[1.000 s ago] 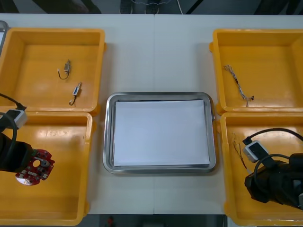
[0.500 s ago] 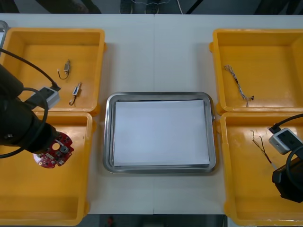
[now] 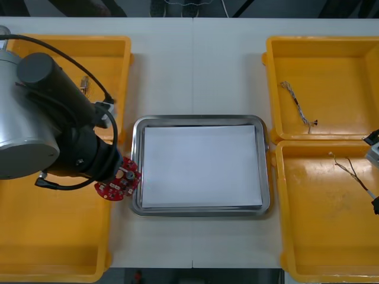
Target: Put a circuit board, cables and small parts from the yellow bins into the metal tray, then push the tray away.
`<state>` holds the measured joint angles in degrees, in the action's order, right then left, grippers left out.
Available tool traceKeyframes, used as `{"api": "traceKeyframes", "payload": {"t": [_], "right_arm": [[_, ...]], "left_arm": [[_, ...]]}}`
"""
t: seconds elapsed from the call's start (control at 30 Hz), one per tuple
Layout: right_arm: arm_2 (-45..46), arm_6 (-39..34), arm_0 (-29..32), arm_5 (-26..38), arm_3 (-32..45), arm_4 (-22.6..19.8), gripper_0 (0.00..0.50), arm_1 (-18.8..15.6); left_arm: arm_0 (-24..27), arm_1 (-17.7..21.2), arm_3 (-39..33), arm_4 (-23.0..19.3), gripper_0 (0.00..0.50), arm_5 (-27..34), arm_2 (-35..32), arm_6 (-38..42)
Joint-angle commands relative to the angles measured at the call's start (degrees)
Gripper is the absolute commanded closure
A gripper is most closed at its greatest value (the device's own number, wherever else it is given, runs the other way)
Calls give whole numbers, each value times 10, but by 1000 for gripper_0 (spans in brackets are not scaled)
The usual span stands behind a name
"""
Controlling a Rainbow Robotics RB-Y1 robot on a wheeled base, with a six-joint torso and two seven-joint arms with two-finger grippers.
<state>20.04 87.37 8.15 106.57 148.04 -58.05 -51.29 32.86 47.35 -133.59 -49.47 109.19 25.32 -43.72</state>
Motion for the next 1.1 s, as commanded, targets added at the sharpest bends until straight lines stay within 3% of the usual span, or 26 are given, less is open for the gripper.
{"api": "traceKeyframes", "payload": {"t": [0.03, 0.27, 0.7, 1.1], "right_arm": [[17, -30, -45, 21, 10, -25, 500, -40], [16, -32, -109, 34, -22, -83, 500, -57], [-32, -40, -168, 34, -25, -78, 500, -69], [-57, -41, -190, 34, -38, -94, 500, -73]], "left_arm": [[56, -46, 29, 32, 500, -13, 48, 2], [87, -91, 88, 63, 500, -52, 98, 11], [98, -111, 183, 127, 499, -151, 185, 18], [98, -113, 224, 148, 497, -203, 232, 31]]}}
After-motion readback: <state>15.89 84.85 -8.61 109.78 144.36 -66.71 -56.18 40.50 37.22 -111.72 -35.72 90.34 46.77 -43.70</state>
